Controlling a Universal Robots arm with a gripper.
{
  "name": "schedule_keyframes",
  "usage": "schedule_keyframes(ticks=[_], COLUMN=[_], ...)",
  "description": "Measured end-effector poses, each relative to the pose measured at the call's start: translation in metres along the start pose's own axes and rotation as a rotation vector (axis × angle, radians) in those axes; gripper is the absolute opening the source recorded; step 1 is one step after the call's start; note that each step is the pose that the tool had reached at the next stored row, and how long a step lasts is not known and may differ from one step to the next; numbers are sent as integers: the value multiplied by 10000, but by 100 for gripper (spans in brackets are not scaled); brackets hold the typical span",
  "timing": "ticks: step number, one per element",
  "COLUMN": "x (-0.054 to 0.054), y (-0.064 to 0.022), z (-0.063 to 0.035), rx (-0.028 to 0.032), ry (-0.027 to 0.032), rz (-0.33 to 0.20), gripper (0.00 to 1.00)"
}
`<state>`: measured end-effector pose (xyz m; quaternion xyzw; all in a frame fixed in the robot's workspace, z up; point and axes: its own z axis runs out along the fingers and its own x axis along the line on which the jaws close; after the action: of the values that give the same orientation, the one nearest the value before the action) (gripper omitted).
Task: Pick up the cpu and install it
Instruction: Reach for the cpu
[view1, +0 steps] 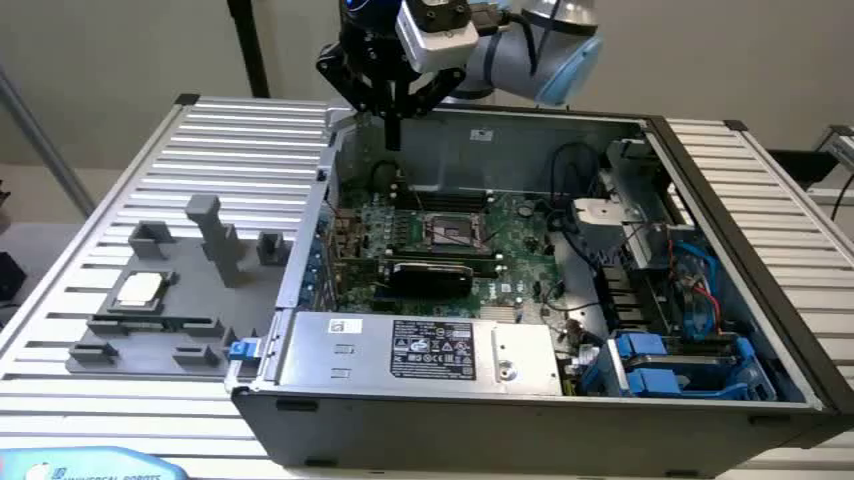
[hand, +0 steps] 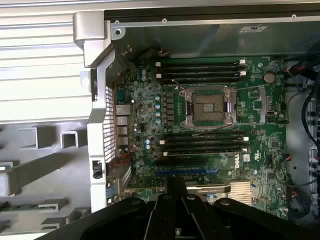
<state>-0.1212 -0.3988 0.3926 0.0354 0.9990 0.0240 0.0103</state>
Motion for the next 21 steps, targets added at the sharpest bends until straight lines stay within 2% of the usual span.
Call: schedule_keyframes(ticks=[14, 17, 21], x=[0, 62, 241], y=[0, -5, -23], z=[0, -2, -4], rx=[0, -2, -19], ry=[0, 0, 1], rz=[0, 0, 0], gripper=[11, 11, 11])
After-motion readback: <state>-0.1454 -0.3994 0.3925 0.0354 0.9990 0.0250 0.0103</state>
